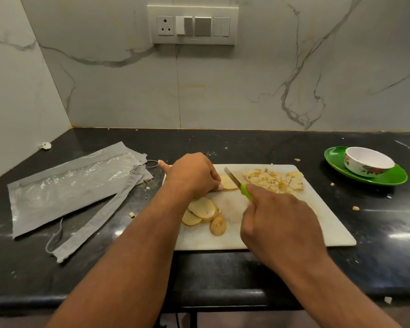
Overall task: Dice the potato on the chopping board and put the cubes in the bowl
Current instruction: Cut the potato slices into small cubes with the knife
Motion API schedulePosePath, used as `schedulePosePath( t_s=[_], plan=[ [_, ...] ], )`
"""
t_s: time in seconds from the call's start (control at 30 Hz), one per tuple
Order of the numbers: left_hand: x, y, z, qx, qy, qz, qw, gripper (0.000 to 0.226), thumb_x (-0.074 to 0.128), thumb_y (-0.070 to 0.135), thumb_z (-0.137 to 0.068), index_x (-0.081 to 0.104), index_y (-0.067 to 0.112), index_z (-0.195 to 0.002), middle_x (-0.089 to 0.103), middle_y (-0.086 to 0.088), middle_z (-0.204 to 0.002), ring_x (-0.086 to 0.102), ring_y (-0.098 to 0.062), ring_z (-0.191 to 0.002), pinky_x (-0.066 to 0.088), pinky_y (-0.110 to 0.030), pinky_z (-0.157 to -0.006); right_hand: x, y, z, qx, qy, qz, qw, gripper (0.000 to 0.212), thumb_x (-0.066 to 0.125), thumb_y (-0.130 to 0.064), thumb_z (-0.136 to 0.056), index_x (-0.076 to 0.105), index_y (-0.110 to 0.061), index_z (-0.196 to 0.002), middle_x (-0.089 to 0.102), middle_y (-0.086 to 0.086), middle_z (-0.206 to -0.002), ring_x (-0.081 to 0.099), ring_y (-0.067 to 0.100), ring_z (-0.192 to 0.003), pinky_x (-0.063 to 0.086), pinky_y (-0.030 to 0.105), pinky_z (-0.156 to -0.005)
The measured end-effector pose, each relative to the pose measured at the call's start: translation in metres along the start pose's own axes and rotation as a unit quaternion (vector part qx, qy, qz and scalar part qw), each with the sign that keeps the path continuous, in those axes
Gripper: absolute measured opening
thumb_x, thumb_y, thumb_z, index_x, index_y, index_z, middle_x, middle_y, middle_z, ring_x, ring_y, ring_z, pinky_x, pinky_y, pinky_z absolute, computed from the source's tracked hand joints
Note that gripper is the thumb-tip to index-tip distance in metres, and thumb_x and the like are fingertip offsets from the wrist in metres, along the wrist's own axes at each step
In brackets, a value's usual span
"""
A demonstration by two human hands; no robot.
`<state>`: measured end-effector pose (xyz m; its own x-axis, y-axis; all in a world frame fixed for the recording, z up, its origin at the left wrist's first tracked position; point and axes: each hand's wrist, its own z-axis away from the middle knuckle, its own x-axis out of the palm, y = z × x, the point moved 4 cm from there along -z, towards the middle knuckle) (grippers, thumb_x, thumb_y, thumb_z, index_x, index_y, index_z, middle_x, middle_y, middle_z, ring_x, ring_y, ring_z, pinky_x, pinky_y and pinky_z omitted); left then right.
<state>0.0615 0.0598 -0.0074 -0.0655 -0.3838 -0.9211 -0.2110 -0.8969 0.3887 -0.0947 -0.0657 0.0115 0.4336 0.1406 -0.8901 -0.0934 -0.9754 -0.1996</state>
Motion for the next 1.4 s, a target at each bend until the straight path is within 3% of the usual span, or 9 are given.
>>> schedulePosePath(
  t_s=[0.13, 0.4, 0.6, 0.8, 1.07, 1.17, 1.27, 1.4],
  plan=[
    [0.001, 0.001, -0.001, 0.0, -0.008, -0.005, 1.0, 0.012, 0.082, 0.053, -0.083, 0.078, 0.042, -0.083, 0.073, 0.018, -0.102, 0.06, -0.018, -0.119, -0.001, -0.083, -0.112, 0.024, -0.007, -0.019, -0.001, -0.031, -0.001, 1.0, 0.04, 0.04, -0.03, -0.093, 0.057, -0.028, -0.129, 0.068, 0.0, -0.099, 0.051, 0.019, -0.074, 0.041, 0.033, -0.061],
    [0.003, 0.0, -0.005, -0.011, -0.011, -0.001, 1.0, 0.012, 0.082, 0.052, -0.083, 0.077, 0.041, -0.08, 0.073, 0.019, -0.098, 0.06, -0.019, -0.12, -0.001, -0.083, -0.112, 0.011, 0.006, 0.034, -0.007, -0.08, 0.014, 0.997, 0.056, 0.031, -0.038, -0.1, 0.022, -0.038, -0.156, 0.066, -0.006, -0.106, 0.049, 0.013, -0.079, 0.037, 0.031, -0.07],
    [0.001, 0.0, -0.002, 0.002, -0.015, -0.017, 1.0, 0.008, 0.079, 0.049, -0.087, 0.079, 0.042, -0.09, 0.072, 0.018, -0.108, 0.058, -0.019, -0.123, -0.001, -0.083, -0.112, -0.004, 0.003, 0.023, 0.002, 0.002, -0.005, 1.0, 0.051, 0.036, -0.04, -0.099, 0.035, -0.038, -0.15, 0.068, -0.008, -0.101, 0.044, 0.011, -0.074, 0.036, 0.029, -0.067],
    [0.001, 0.003, 0.0, 0.004, -0.013, -0.011, 1.0, 0.004, 0.078, 0.045, -0.09, 0.079, 0.042, -0.088, 0.071, 0.019, -0.101, 0.059, -0.017, -0.119, 0.002, -0.084, -0.112, 0.031, -0.011, -0.012, -0.004, -0.041, -0.007, 0.999, 0.043, 0.039, -0.032, -0.096, 0.052, -0.029, -0.136, 0.067, -0.001, -0.098, 0.058, 0.019, -0.08, 0.043, 0.033, -0.062],
    [0.003, 0.0, -0.005, -0.002, -0.014, -0.018, 1.0, 0.009, 0.079, 0.048, -0.088, 0.079, 0.042, -0.093, 0.073, 0.016, -0.11, 0.058, -0.02, -0.123, -0.002, -0.084, -0.112, 0.007, 0.0, 0.04, 0.003, -0.107, -0.011, 0.994, 0.058, 0.032, -0.039, -0.1, 0.017, -0.038, -0.156, 0.06, -0.007, -0.101, 0.047, 0.013, -0.081, 0.038, 0.03, -0.073],
    [0.0, 0.002, -0.004, -0.003, 0.004, -0.032, 0.999, 0.015, 0.08, 0.051, -0.085, 0.079, 0.039, -0.094, 0.074, 0.014, -0.103, 0.06, -0.019, -0.119, -0.001, -0.082, -0.113, -0.007, 0.0, 0.037, -0.002, -0.079, -0.026, 0.997, 0.053, 0.033, -0.041, -0.101, 0.024, -0.039, -0.153, 0.063, -0.01, -0.107, 0.05, 0.01, -0.084, 0.04, 0.029, -0.076],
    [-0.001, 0.002, -0.002, 0.001, 0.003, -0.047, 0.999, 0.016, 0.078, 0.052, -0.086, 0.08, 0.039, -0.097, 0.073, 0.014, -0.103, 0.06, -0.019, -0.118, 0.0, -0.082, -0.113, -0.004, -0.004, 0.016, -0.01, -0.005, -0.023, 1.0, 0.047, 0.037, -0.038, -0.099, 0.04, -0.035, -0.145, 0.067, -0.008, -0.102, 0.053, 0.01, -0.079, 0.041, 0.028, -0.067],
    [0.0, -0.001, -0.004, 0.01, 0.002, -0.036, 0.999, 0.004, 0.078, 0.045, -0.09, 0.079, 0.042, -0.09, 0.073, 0.017, -0.1, 0.06, -0.017, -0.116, 0.001, -0.084, -0.111, 0.023, -0.01, -0.011, -0.009, -0.019, -0.023, 1.0, 0.042, 0.04, -0.034, -0.096, 0.052, -0.029, -0.136, 0.068, -0.003, -0.1, 0.06, 0.018, -0.083, 0.044, 0.032, -0.064]
  ],
)
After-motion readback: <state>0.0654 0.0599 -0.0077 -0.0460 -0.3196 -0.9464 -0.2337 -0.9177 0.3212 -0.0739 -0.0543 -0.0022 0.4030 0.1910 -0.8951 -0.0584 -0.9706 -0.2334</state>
